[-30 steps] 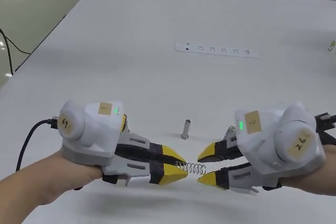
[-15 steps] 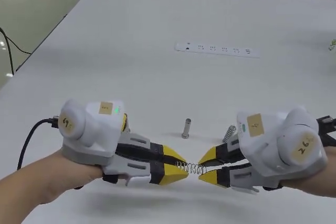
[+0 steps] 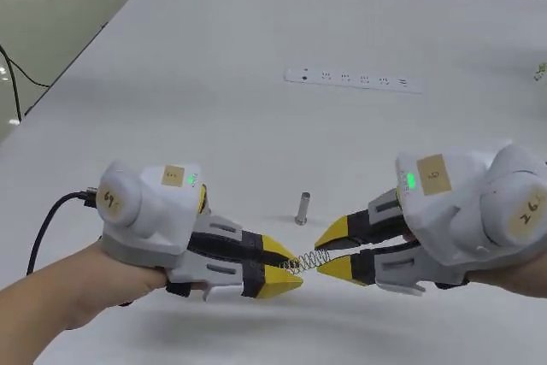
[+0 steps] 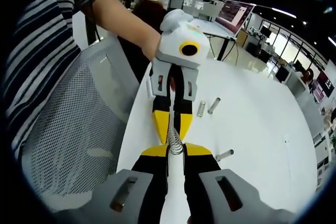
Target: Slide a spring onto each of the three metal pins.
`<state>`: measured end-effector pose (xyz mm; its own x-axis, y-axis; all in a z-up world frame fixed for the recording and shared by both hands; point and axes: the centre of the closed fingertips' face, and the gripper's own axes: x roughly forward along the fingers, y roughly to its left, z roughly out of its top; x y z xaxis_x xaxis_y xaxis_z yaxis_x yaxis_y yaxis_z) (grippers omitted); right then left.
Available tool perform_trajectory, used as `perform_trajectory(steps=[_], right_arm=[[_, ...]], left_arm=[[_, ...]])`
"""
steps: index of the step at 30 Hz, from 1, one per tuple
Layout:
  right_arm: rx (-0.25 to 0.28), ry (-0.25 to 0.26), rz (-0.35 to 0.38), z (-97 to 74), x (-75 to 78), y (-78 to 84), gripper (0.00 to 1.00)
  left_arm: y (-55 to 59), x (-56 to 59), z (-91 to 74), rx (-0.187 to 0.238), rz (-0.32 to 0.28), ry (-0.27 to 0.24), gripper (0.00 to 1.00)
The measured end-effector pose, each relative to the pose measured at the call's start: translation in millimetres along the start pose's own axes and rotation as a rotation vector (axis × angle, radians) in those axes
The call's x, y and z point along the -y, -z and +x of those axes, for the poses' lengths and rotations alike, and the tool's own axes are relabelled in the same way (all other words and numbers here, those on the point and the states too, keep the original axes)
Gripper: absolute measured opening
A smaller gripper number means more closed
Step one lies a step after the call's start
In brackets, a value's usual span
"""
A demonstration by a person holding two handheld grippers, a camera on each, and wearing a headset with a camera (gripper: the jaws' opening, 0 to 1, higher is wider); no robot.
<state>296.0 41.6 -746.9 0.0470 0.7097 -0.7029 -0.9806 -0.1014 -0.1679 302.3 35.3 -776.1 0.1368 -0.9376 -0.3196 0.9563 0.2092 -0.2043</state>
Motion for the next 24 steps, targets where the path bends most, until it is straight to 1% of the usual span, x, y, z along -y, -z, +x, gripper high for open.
perform_trajectory(steps=[5,8,14,15,21,24], right_arm=[[0.048,-0.001,0.024,2.3,1.1,-12.4,0.07],[0.083,0.005,0.041,4.0,2.5,-21.3,0.07],[0.091,0.016,0.023,8.2,1.8,-26.3,0.07],[0.089,0.02,0.013,8.3,2.1,-26.0,0.07],[0.099,0.042,0.007,9.4,3.3,-28.2,0.07],[0.084,0.045,-0.017,11.6,3.1,-29.2,0.07]], left_arm=[[-0.4,-1.1,1.8,-0.012,0.017,-0.007,0.02],[-2.4,0.2,4.0,-0.009,0.021,-0.003,0.02],[-3.3,1.1,5.6,-0.021,0.041,-0.005,0.02],[-3.1,0.9,5.3,-0.022,0.04,-0.006,0.02],[-3.6,-0.5,1.5,-0.019,0.037,-0.018,0.02],[-2.9,-2.2,0.7,-0.027,0.043,-0.027,0.03]])
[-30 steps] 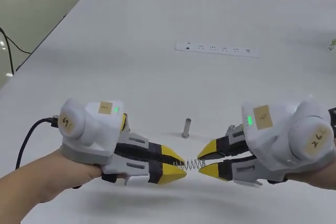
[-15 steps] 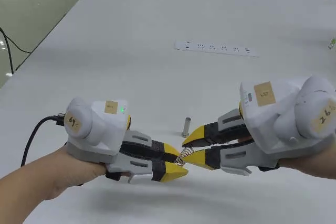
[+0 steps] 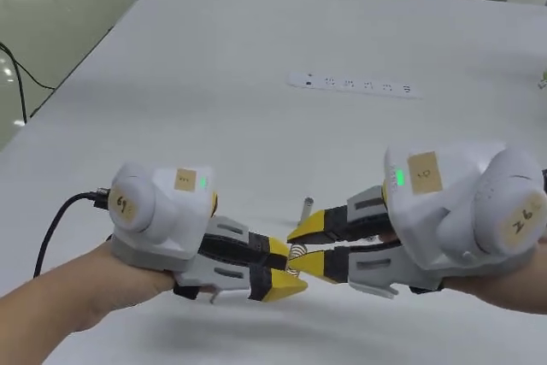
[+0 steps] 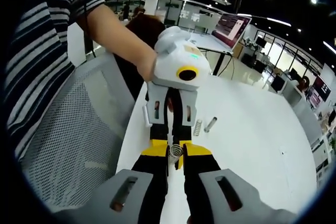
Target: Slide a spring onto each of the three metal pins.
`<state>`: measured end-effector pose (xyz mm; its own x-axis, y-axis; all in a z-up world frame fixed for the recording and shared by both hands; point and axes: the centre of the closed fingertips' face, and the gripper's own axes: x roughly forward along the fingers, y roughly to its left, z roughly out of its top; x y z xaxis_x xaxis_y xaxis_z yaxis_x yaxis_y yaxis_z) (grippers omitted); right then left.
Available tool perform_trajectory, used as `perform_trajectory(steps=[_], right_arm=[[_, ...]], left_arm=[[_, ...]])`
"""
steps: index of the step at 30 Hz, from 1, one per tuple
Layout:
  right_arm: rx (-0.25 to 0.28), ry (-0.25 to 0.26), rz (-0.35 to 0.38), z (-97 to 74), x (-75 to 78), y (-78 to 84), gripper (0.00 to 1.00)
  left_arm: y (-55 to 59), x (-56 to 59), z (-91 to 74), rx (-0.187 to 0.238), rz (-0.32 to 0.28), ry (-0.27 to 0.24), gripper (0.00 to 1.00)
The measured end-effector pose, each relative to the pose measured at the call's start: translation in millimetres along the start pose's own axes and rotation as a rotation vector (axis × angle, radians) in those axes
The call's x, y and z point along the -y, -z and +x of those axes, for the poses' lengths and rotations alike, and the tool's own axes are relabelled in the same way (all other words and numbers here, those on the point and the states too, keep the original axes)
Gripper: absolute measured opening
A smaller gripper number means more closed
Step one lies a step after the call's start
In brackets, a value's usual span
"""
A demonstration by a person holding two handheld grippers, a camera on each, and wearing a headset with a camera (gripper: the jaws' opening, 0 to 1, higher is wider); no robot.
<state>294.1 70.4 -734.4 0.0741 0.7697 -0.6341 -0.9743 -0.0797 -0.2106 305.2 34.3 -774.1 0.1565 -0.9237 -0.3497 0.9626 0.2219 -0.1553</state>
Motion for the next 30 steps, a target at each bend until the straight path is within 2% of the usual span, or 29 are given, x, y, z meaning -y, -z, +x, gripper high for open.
perform_trajectory(steps=[4,13,22,27,30], right_arm=[[-0.014,-0.01,-0.013,1.2,0.4,0.7,0.07],[-0.024,-0.016,-0.028,0.0,3.0,-2.4,0.07],[-0.046,-0.009,-0.058,-1.7,6.6,-4.2,0.07],[-0.062,-0.006,-0.067,-2.1,6.9,-0.5,0.07],[-0.066,-0.001,-0.065,-2.3,7.4,2.1,0.07]], left_arm=[[2.0,0.1,-0.8,-0.009,-0.001,-0.005,0.03],[-0.2,-2.6,-6.1,0.005,-0.018,-0.026,0.04],[1.5,-5.0,-8.6,0.004,-0.025,-0.054,0.11],[7.3,-8.3,-16.7,0.008,-0.054,-0.076,0.19],[10.8,-11.7,-23.3,0.007,-0.065,-0.097,0.2]])
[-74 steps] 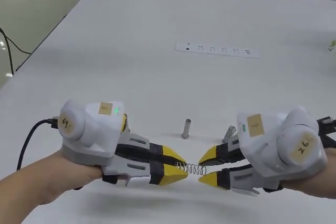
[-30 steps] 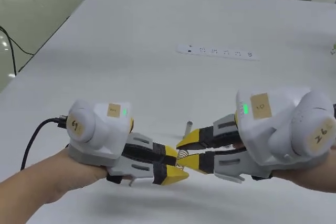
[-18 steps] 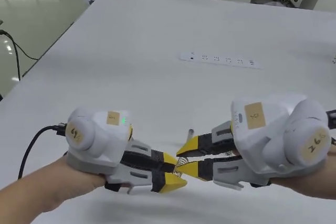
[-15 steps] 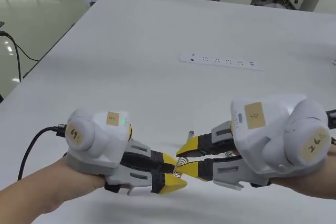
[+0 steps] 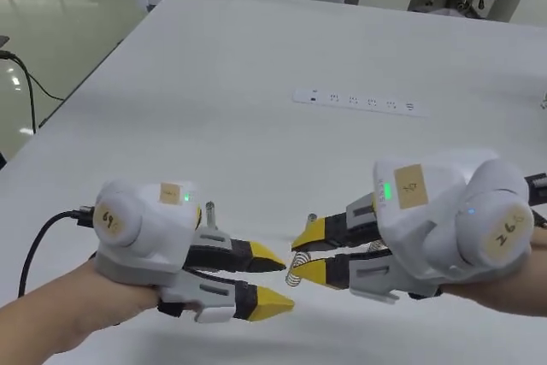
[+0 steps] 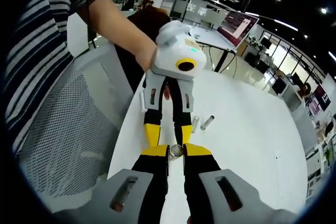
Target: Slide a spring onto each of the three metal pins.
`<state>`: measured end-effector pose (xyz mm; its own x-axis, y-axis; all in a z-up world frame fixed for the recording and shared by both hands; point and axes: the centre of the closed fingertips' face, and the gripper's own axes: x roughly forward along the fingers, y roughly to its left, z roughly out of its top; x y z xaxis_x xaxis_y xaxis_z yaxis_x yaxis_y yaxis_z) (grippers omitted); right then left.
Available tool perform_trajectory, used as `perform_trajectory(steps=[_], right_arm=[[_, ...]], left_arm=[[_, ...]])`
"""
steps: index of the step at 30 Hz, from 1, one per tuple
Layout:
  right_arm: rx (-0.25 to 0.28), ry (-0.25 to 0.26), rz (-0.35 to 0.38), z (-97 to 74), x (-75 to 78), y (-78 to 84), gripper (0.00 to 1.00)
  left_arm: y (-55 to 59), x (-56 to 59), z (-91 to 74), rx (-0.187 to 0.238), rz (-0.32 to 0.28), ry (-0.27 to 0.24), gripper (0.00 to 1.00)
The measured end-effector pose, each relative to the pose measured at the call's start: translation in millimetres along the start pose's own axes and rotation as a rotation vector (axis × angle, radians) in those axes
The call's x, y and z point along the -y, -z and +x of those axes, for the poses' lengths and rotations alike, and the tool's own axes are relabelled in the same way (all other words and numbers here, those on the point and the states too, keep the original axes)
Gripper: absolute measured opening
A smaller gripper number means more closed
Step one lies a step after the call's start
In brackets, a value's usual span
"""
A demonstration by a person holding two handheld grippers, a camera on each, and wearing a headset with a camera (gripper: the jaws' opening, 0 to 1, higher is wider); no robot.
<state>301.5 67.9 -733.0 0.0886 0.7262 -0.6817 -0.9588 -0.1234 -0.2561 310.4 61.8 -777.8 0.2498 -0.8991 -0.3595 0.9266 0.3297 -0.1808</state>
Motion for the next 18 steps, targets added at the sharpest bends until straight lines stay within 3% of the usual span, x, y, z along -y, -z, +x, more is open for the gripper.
perform_trajectory(steps=[6,14,18], right_arm=[[-0.01,0.019,0.013,-0.8,4.4,6.3,0.07],[-0.027,0.032,0.014,-1.7,7.5,14.1,0.07],[-0.031,0.036,0.018,-1.1,7.9,16.9,0.07]], left_arm=[[3.2,-8.0,-12.2,0.033,-0.052,-0.04,0.28],[14.1,-9.7,-25.6,0.019,-0.054,-0.065,0.3],[17.0,-12.4,-35.1,0.03,-0.071,-0.085,0.38]])
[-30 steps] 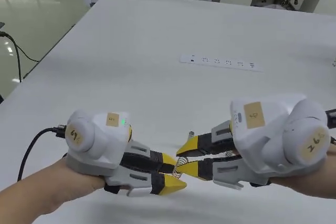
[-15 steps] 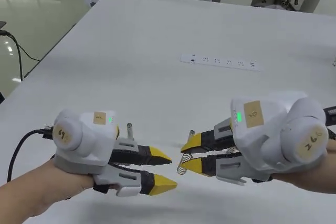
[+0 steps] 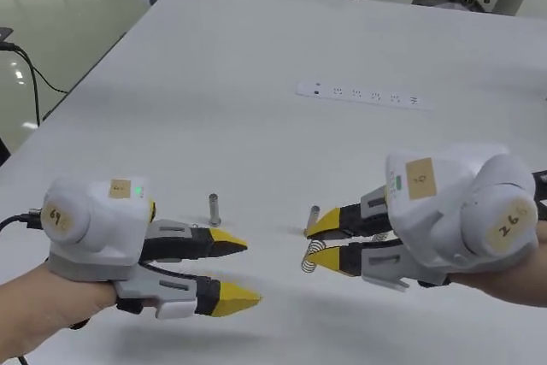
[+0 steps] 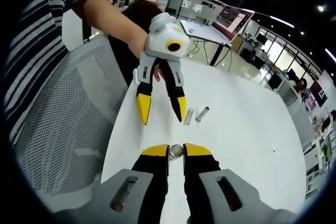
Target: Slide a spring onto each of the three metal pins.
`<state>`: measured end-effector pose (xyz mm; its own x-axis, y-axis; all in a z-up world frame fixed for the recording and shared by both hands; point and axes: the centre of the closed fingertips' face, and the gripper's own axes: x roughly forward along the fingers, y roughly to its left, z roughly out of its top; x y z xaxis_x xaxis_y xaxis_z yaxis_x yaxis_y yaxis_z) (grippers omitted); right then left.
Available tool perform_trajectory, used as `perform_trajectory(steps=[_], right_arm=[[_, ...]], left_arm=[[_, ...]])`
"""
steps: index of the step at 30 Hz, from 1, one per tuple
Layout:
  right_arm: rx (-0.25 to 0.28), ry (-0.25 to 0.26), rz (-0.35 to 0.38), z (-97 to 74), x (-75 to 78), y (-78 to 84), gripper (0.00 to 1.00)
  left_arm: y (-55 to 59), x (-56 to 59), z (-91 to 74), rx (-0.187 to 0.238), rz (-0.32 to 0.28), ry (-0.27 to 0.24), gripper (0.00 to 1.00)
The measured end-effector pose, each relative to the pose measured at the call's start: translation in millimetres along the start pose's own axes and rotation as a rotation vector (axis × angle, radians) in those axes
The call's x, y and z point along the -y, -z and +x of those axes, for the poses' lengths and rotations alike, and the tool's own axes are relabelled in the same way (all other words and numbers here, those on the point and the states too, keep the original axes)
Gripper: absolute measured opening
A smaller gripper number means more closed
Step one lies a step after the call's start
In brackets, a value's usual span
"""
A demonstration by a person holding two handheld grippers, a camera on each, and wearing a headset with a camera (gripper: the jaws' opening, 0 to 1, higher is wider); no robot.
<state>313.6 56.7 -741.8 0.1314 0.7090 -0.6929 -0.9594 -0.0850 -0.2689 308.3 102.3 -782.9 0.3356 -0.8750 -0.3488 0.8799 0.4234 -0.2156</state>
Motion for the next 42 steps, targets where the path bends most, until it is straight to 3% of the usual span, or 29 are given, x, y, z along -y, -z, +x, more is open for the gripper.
perform_trajectory(steps=[11,19,29,35,42], right_arm=[[-0.01,0.013,0.007,1.0,3.4,7.0,0.07],[-0.017,0.019,0.019,2.5,6.4,11.8,0.07],[-0.054,-0.009,0.02,4.6,6.6,22.9,0.07],[-0.086,-0.031,0.018,5.7,8.1,30.4,0.07],[-0.089,-0.003,0.013,6.2,26.2,28.2,0.07]], left_arm=[[4.2,-26.1,-27.0,0.03,-0.035,-0.14,0.69],[8.7,-34.6,-38.9,0.026,-0.019,-0.188,0.87],[12.0,-39.6,-40.1,0.028,-0.032,-0.211,0.98],[11.4,-42.4,-42.0,0.029,-0.03,-0.218,0.98],[10.3,-46.0,-46.9,0.038,-0.033,-0.23,0.98]])
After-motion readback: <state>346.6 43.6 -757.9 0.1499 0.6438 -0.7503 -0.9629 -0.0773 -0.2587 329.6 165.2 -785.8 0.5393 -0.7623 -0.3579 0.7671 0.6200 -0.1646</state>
